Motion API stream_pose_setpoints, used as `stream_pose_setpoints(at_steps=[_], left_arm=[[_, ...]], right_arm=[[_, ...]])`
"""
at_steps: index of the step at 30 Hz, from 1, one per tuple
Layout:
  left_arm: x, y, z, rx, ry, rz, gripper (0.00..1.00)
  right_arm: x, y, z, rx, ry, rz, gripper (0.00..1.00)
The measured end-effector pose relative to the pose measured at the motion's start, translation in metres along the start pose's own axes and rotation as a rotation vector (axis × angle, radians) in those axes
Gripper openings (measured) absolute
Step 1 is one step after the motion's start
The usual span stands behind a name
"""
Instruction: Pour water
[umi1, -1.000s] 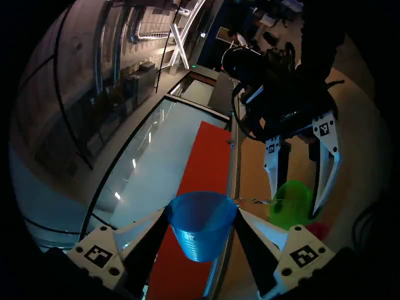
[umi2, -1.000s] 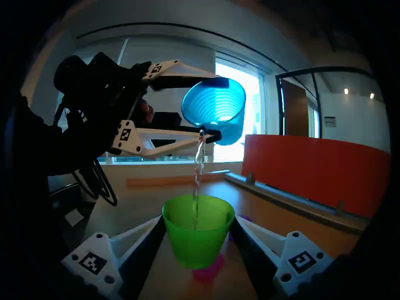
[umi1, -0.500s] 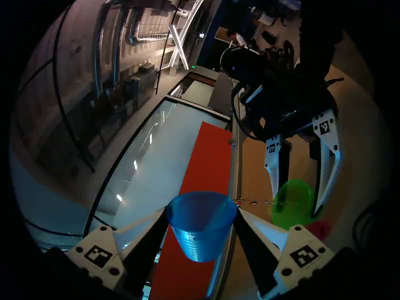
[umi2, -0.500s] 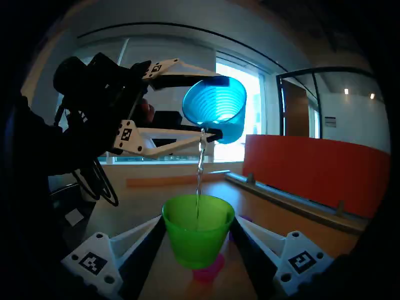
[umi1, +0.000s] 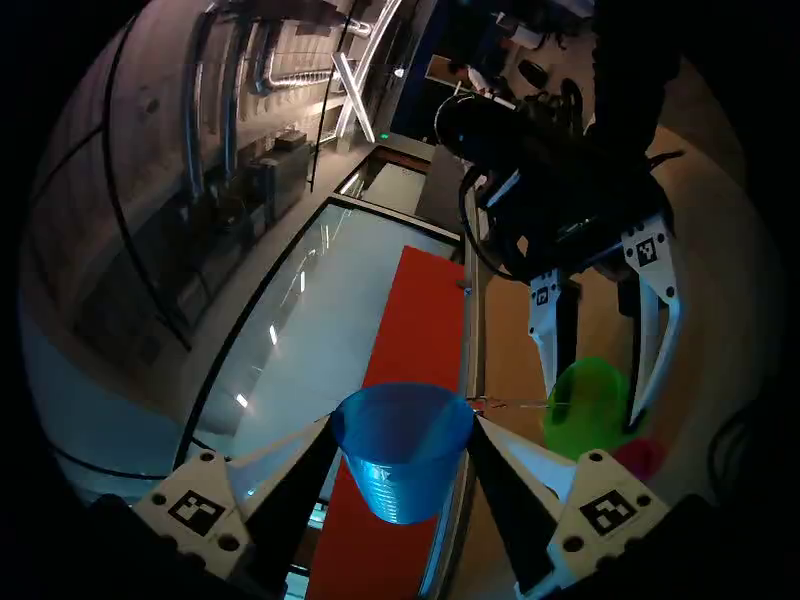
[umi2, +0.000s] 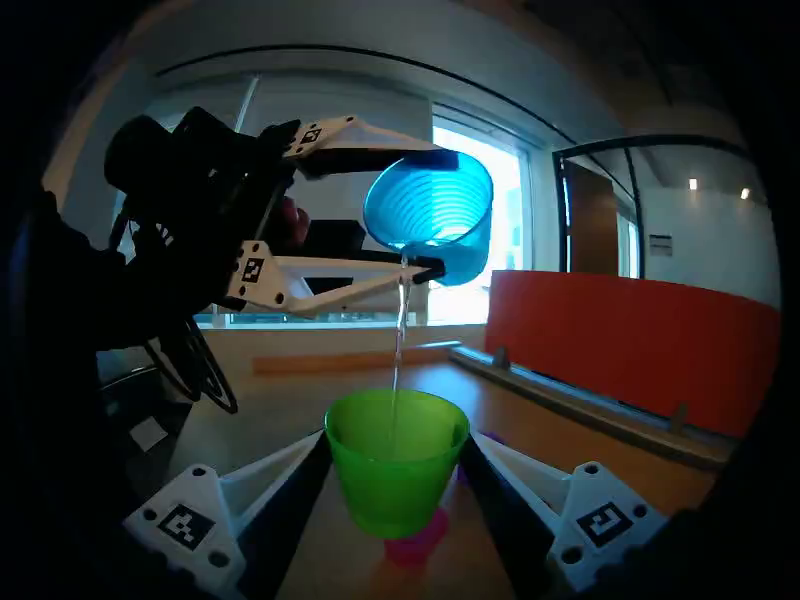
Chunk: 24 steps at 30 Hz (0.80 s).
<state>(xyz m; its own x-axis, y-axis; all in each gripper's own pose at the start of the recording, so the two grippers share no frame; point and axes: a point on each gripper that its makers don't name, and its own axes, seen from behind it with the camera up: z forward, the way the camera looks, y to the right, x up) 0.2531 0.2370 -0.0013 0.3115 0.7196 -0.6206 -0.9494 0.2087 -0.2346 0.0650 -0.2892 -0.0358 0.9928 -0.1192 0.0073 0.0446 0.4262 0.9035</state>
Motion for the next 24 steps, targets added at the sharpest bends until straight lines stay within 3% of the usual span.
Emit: stream_pose_setpoints(at_steps=[24], left_arm=[[0.0030,-0.0004,0.0017,0.007,0.004,0.035,0.87]], right_arm=[[-0.0010,-0.0014,-0.0011,0.004,-0.002,-0.006,0.90]])
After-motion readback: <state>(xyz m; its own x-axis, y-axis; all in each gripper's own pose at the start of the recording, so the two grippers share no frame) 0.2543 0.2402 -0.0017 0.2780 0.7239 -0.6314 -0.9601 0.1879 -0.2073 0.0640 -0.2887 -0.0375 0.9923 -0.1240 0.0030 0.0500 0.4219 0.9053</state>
